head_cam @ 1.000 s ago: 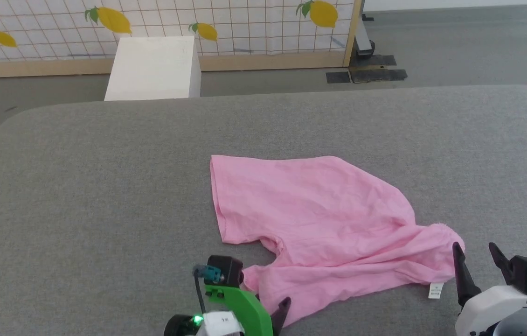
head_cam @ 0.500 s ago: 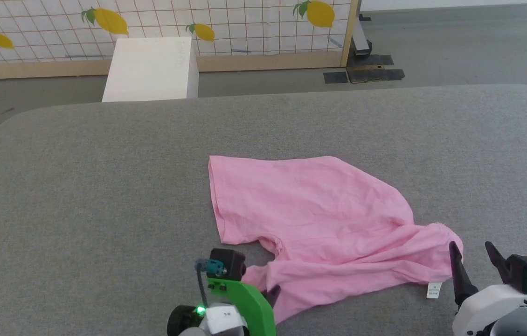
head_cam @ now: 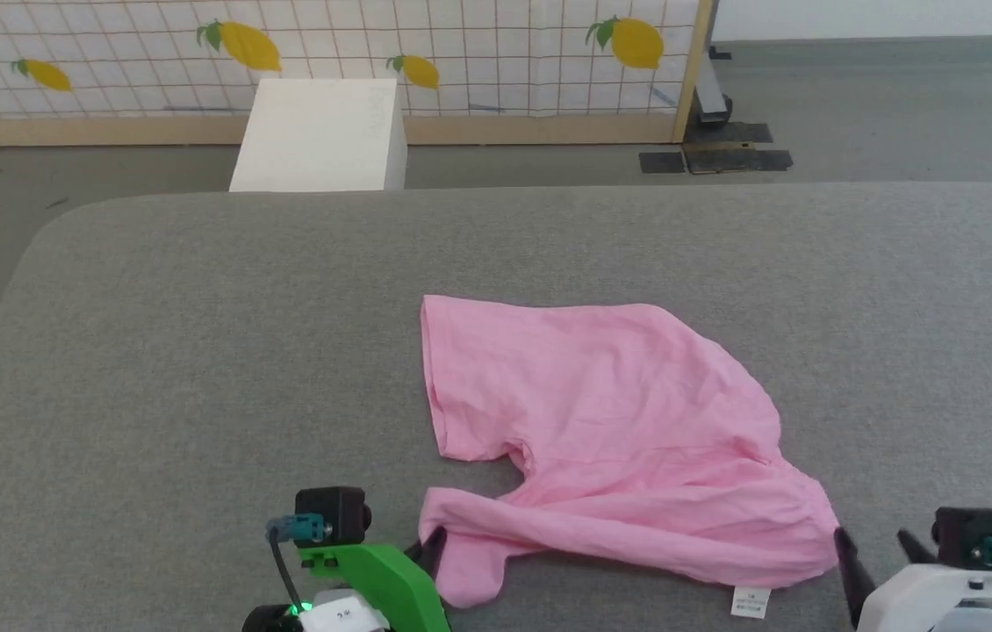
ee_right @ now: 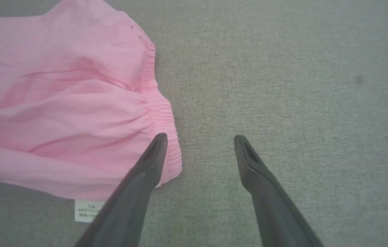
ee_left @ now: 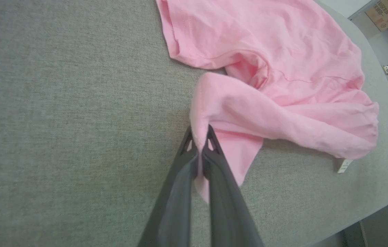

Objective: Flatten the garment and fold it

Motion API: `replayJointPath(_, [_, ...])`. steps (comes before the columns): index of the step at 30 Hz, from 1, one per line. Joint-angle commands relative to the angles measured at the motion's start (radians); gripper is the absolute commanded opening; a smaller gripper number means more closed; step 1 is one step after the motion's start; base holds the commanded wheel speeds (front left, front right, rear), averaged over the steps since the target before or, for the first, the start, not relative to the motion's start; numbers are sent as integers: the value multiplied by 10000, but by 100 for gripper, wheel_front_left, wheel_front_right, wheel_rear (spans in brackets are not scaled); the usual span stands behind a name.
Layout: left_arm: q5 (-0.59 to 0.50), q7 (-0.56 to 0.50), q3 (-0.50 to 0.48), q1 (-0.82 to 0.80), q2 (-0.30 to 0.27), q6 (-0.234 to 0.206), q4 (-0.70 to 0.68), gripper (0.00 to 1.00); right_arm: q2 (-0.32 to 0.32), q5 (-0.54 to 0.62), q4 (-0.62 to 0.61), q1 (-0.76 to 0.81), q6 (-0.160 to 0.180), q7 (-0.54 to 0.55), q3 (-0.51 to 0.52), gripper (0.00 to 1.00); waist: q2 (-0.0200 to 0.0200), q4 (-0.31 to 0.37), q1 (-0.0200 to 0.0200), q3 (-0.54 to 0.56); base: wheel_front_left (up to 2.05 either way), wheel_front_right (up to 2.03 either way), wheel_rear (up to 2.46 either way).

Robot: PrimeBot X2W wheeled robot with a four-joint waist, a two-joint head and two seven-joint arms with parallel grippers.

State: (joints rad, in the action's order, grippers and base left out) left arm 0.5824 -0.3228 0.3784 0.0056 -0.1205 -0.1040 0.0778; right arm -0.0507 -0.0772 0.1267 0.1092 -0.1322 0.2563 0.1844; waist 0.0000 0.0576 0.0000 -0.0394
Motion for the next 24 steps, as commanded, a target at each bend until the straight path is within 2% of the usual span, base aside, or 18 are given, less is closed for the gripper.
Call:
replayJointPath(1, [28, -16, -35, 92, -72, -73, -116, 0, 5, -108, 36, 129, 15, 316, -46, 100, 0, -97, 0, -21, 0, 0, 0])
replayJointPath(15, [54, -116, 158, -196, -3, -84, -334, 0, 5, 165, 790, -613, 15, 3312, -1256, 100, 0, -317, 0, -617, 0, 0, 0])
replayJointPath(16, [52, -118, 166, -223, -7, -77, -328, 0, 5, 157, 845, -624, 15, 3620, -1286, 80, 0, -332, 0, -653, 0, 0, 0])
replayJointPath(17, [51, -117, 176, -255, -10, -67, -316, 0, 5, 113, 867, -624, 15, 3983, -1361, 38, 0, -351, 0, -683, 0, 0, 0])
replayJointPath(18, [54, -114, 178, -274, -11, -65, -306, 0, 5, 89, 828, -627, 15, 4180, -1402, 27, 0, -362, 0, -699, 0, 0, 0])
replayJointPath(19, [58, -109, 178, -289, -14, -66, -297, 0, 5, 86, 719, -630, 15, 4308, -1425, 0, 0, -375, 0, -721, 0, 0, 0])
replayJointPath(21, [68, -97, 171, -305, -21, -73, -284, 0, 5, 97, 492, -609, 15, 4404, -1410, 0, 0, -389, 0, -746, 0, 0, 0])
replayJointPath(24, [48, 97, 126, -329, -35, -51, -320, 0, 5, 65, 11, -588, 15, 4000, -1272, 0, 0, -413, 0, -719, 0, 0, 0])
